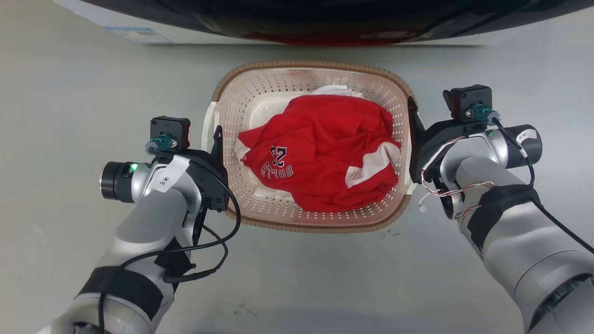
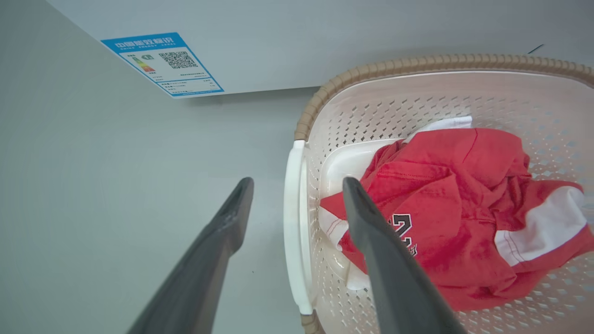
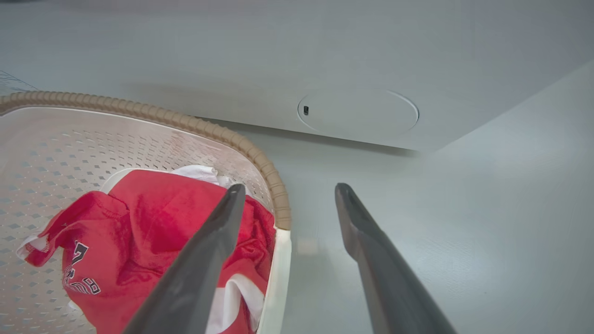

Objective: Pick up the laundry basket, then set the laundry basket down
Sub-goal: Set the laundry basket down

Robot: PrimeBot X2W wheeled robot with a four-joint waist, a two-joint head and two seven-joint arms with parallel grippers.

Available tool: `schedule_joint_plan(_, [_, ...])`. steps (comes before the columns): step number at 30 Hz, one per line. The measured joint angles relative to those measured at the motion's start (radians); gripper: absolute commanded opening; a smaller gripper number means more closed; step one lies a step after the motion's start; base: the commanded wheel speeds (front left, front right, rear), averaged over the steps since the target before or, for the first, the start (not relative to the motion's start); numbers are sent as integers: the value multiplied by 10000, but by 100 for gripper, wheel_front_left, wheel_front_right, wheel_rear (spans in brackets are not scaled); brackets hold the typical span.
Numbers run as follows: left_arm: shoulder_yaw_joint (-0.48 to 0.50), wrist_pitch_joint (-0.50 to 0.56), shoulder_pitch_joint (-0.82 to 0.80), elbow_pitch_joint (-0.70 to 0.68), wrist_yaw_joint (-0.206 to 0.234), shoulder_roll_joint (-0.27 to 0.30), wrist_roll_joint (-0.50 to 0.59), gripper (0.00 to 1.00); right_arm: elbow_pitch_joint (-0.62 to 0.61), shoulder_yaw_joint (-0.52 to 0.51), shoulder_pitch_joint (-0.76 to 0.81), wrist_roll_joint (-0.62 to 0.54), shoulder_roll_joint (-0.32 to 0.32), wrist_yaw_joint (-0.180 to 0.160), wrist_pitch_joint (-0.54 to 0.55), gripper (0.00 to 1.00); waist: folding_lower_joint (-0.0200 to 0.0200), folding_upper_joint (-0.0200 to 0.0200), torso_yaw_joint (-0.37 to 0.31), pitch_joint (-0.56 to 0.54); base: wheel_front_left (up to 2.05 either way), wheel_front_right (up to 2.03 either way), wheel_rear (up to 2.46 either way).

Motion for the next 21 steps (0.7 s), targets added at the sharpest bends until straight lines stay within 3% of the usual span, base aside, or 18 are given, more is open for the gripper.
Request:
schedule_joint_plan(11, [416, -219, 574, -403, -174, 98, -125, 100, -351, -476, 551, 79, -192, 178, -184, 100, 0, 0, -165, -1124, 0, 0, 0])
schedule_joint_plan(21, [802, -219, 1495, -1701, -146, 368, 21, 100, -1620, -1304, 1603, 259, -489, 182, -184, 100, -1, -1, -228, -2270, 0, 0, 0])
